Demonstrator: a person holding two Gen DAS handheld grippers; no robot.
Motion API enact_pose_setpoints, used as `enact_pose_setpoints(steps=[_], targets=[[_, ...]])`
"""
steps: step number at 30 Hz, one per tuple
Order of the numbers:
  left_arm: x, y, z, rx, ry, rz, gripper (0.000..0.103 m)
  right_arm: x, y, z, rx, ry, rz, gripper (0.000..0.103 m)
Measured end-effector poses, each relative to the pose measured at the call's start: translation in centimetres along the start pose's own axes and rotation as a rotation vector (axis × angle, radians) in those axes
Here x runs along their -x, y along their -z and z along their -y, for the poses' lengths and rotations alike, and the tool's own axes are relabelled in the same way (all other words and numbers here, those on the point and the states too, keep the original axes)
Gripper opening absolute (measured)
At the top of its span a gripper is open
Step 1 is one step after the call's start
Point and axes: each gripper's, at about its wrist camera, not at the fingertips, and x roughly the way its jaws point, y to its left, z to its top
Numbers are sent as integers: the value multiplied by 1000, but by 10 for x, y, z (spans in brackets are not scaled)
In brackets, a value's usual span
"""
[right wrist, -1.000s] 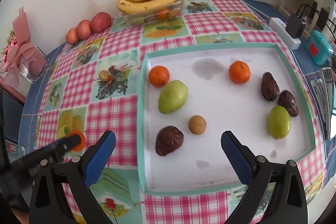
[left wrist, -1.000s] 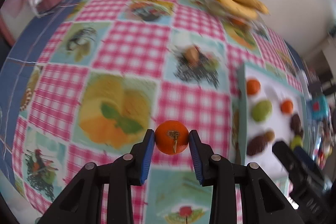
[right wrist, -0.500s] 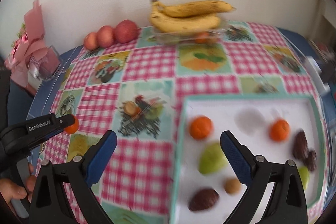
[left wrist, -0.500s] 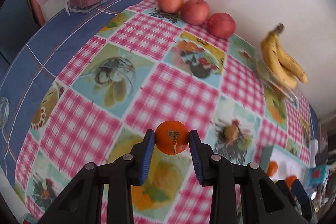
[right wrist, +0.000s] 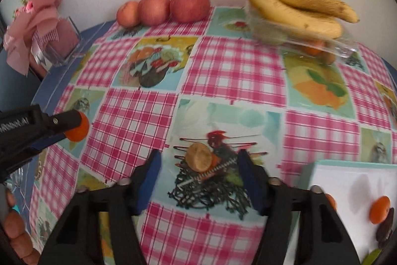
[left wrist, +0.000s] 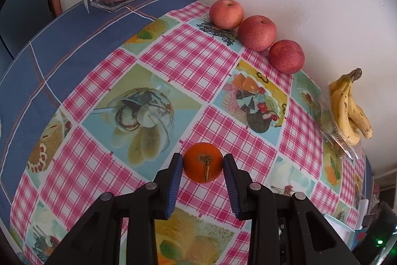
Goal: Organize fruits
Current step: 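Grasp an orange with the left tool while the right grasps a small brown round fruit, then carry the orange with the left tool while the right carries the small brown fruit over the tray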
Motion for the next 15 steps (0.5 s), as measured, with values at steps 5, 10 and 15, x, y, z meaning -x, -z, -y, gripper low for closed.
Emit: enact_pose_setpoints(steps=[5, 10, 15], targets=[[-7, 0, -1, 10, 18, -22, 36, -12, 1, -3, 15, 10, -12, 35], [-8, 1, -2, 10, 24, -30, 36, -15, 2, -2, 16, 13, -12, 25], [0, 3, 1, -4, 30, -26, 36, -5, 4, -4, 23, 0, 4, 25]])
